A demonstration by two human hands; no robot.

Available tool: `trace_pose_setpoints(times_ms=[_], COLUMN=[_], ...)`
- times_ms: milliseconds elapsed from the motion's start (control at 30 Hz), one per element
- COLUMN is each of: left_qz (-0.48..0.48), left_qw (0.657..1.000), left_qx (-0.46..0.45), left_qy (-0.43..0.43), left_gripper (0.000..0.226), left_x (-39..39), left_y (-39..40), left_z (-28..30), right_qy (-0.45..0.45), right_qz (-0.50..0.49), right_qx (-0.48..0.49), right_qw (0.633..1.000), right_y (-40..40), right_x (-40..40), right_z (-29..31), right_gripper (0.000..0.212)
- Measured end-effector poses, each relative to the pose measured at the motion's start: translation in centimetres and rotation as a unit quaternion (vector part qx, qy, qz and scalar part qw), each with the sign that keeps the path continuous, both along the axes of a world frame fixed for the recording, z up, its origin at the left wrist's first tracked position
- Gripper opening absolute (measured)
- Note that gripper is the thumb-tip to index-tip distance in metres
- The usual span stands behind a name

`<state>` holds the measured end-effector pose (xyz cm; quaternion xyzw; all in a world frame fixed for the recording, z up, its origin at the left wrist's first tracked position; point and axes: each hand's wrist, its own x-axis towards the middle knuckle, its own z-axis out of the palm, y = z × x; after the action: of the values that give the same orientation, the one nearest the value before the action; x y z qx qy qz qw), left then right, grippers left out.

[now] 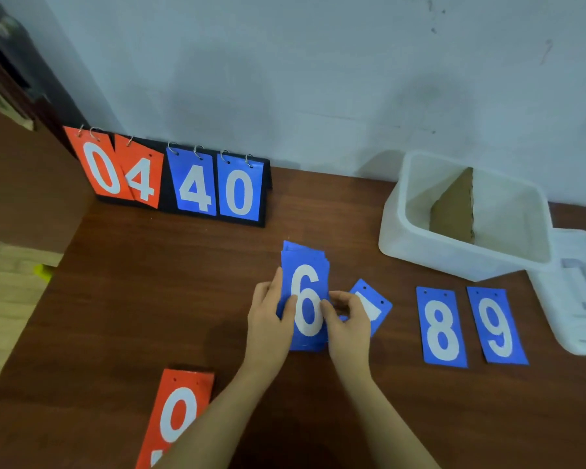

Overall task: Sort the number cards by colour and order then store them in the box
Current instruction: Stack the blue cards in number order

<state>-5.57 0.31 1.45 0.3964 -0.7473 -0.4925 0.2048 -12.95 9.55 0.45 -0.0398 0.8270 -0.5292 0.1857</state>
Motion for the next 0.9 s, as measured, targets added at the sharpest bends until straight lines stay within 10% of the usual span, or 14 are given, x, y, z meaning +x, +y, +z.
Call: trace_pose_setpoints(times_ms=[200, 467, 900], left_qz=[0.045, 0.029, -0.006], left_qw=[0.999, 1.0, 1.0], left_qx=[0.019, 0.011, 0.026], left_qy=[0.016, 0.004, 0.002], left_gripper=[0.05, 0.049, 0.052], left_x=[0.2, 0.4, 1.3], left_y=[-1.1, -0.9, -2.3], left_z=[0.5, 0.3, -0.4], right_qy=[-0.052, -0.035, 0.025], right_qz=[-0.158, -0.139, -0.112], right_qx=[0.298, 0.328, -0.018], right_qw=[0.94, 0.934, 0.993], right_y=[4.3, 3.2, 3.3], right_x=[-1.9, -1.2, -1.3], right_z=[-2.7, -4.1, 1.3], right_gripper=[0.064, 0.077, 0.014])
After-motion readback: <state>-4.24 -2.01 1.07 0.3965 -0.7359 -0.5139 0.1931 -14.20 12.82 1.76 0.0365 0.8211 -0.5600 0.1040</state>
